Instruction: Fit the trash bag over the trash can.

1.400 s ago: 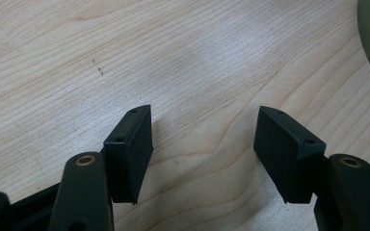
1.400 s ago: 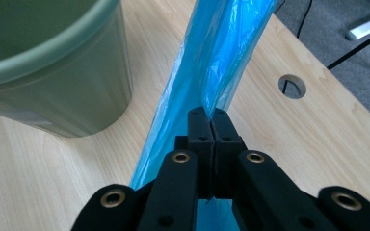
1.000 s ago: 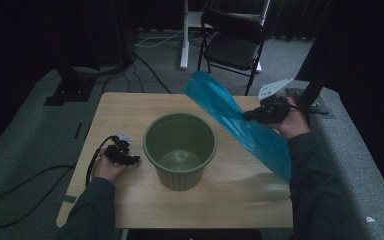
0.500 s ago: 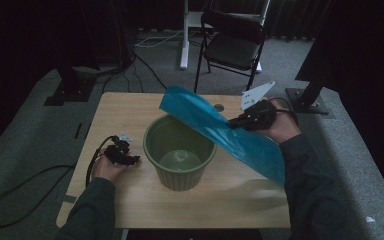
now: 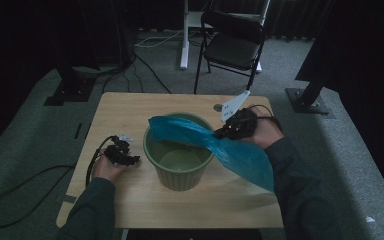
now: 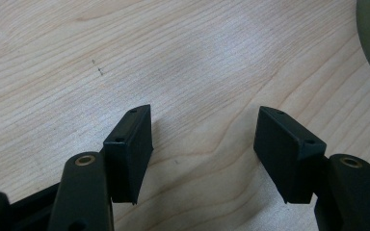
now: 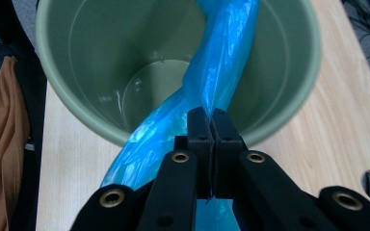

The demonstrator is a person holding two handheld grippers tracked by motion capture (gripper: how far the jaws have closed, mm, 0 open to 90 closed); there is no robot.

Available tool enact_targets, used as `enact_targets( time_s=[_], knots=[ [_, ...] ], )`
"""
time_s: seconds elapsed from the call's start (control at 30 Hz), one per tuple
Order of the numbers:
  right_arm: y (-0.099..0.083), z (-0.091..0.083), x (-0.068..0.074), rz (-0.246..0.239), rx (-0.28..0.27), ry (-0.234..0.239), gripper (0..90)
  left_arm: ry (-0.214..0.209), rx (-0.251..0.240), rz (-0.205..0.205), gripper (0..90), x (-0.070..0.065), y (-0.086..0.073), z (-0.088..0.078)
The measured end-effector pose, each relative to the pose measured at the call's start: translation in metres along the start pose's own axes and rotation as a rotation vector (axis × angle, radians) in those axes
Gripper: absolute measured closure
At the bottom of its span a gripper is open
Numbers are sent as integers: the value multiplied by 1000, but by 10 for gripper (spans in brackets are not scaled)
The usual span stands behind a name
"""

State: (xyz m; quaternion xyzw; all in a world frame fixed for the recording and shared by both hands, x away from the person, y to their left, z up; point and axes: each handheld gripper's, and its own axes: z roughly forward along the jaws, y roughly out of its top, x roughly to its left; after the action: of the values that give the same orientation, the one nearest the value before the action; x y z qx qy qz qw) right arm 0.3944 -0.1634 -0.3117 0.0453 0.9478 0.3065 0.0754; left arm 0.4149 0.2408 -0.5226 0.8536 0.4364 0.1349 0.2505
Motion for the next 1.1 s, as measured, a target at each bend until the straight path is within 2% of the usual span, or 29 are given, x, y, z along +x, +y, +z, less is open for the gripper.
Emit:
enact_targets(
  time_s=[0.3,0.4,0.6,0.7,0.73,0.8,0.87,1.0,1.1],
  knots=[
    [3,27,0,9,6,42,885,0,0,0,384,0,0,0],
    [6,32,0,3,-9,48,885,0,-1,0,384,0,0,0],
    [11,38,-3,26,-59,56,890,0,0,0,384,0,0,0],
    [15,44,-3,23,-50,58,884,0,1,0,382,0,0,0],
    [16,46,-2,20,-47,53,836,0,1,1,382,0,0,0],
    [17,46,-1,39,-69,30,700,0,0,0,381,0,0,0],
    [16,42,0,52,-103,6,614,-1,0,1,381,0,0,0],
    [12,24,-3,89,-184,-42,539,-1,0,1,380,0,0,0],
    [5,10,-4,110,-214,-87,503,0,0,1,379,0,0,0]
  ],
)
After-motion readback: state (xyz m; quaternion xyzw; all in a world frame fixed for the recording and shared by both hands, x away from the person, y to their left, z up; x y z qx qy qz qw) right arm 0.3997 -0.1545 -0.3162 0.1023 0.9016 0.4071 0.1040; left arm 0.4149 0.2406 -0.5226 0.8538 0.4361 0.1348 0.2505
